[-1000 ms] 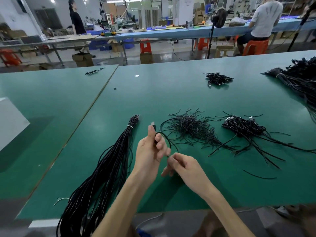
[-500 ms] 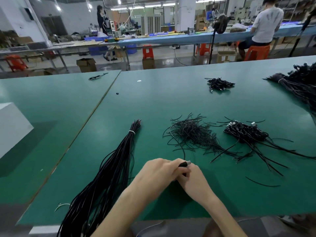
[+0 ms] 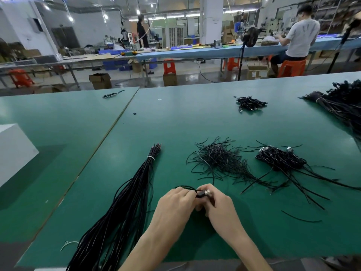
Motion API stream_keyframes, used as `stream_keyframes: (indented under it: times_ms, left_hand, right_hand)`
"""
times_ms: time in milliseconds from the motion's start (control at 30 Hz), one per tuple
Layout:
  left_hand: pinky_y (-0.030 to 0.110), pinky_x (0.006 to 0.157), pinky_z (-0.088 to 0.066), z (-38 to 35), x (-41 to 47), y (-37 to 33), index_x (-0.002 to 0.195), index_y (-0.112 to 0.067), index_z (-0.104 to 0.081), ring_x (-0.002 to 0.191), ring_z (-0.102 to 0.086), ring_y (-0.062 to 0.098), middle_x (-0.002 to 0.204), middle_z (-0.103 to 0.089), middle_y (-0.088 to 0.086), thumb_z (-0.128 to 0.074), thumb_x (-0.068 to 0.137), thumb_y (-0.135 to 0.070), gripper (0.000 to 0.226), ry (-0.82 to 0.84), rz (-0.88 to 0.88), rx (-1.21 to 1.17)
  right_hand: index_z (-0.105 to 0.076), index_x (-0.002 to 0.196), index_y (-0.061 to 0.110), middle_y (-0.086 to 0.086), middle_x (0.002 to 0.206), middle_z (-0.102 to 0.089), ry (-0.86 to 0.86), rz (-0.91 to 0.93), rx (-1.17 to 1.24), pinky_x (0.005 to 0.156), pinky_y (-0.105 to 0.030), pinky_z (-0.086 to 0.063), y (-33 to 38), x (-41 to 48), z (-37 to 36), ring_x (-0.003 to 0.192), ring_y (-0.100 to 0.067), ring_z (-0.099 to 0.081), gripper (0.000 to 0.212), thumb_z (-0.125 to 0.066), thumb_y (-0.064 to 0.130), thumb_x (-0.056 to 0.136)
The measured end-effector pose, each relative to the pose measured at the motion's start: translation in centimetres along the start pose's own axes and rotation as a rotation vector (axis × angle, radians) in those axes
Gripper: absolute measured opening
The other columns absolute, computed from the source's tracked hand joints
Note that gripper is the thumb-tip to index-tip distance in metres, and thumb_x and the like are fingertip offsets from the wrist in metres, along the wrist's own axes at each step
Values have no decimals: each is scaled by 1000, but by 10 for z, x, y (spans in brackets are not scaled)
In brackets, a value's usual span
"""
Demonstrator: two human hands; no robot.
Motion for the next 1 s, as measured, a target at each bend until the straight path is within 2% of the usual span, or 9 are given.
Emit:
stream_keyframes:
  times_ms: [267, 400, 500, 567, 667, 733, 833, 900, 1000]
  left_hand:
    - [25, 84, -58, 9, 4, 6, 89, -14, -79, 98, -74, 14, 102, -79, 1, -73, 90, -28, 15, -141, 93, -63]
    - [11, 89, -44, 4, 4, 17, 104, -16, -78, 110, -66, 6, 120, -74, -6, -44, 102, -45, 45, -94, 338, -275]
    - [9, 67, -42, -2, 6, 22, 92, -20, -75, 75, -63, 6, 90, -72, -12, -44, 100, -57, 49, -124, 522, -604]
    - [15, 64, -41, -4, 7, 25, 90, -26, -76, 61, -53, 7, 75, -61, -17, -48, 99, -63, 47, -197, 654, -929]
    - [32, 95, -53, -13, 13, 23, 110, -22, -80, 106, -72, 13, 108, -78, -3, -49, 103, -52, 44, -213, 806, -1386]
    - [34, 93, -58, -13, 20, 21, 114, -4, -75, 111, -72, 25, 116, -76, 13, -46, 106, -44, 50, -261, 847, -1655]
    - [24, 68, -58, -5, 26, 26, 100, 0, -69, 74, -71, 19, 95, -75, 14, -49, 105, -41, 46, -341, 909, -1926]
    - [20, 52, -45, 1, 25, 32, 83, -11, -67, 48, -45, 10, 69, -59, 2, -55, 102, -44, 39, -294, 903, -1961]
    - [24, 51, -21, 10, 22, 39, 68, -20, -58, 41, -23, 8, 53, -34, -5, -55, 99, -50, 44, -153, 850, -1888]
  right_hand:
    - [-68, 103, 32, 3, 82, -75, 42, 21, 108, 64, -18, -49, 2, -1, -2, 73, -11, -71, 20, -56, 17, 105]
    - [-72, 104, 25, -2, 88, -75, 120, 40, 231, 67, -21, -51, 7, 0, -1, 75, -20, -71, 20, -54, 19, 107]
    - [-70, 92, 20, 0, 80, -71, 185, 57, 314, 67, -25, -50, 12, -1, -3, 70, -19, -65, 23, -55, 31, 106]
    - [-64, 81, 19, 6, 72, -64, 207, 67, 305, 66, -26, -47, 13, -2, -6, 67, -11, -58, 33, -53, 40, 104]
    - [-66, 89, 14, -3, 81, -78, 267, 41, 275, 74, -33, -54, 9, -2, -15, 74, -22, -69, 34, -46, 32, 110]
    - [-65, 91, 19, -5, 81, -79, 284, 31, 268, 75, -33, -53, 8, -2, -17, 75, -29, -69, 34, -43, 34, 110]
    - [-62, 84, 19, -5, 82, -79, 278, 52, 293, 73, -32, -53, 10, -2, -15, 75, -25, -70, 40, -44, 47, 108]
    - [-60, 83, 17, -2, 83, -79, 269, 52, 271, 76, -35, -55, 9, -1, -14, 76, -24, -69, 45, -47, 54, 105]
    - [-64, 85, 22, -1, 84, -79, 243, 27, 279, 79, -35, -56, 4, -1, -12, 80, -25, -70, 40, -54, 57, 101]
Point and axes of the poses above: each hand's wrist, its own x-axis towards the middle knuckle, its own z-axis out of the back of the hand, y = z × x, the point moved 7 cm from there along x, towards the middle knuckle
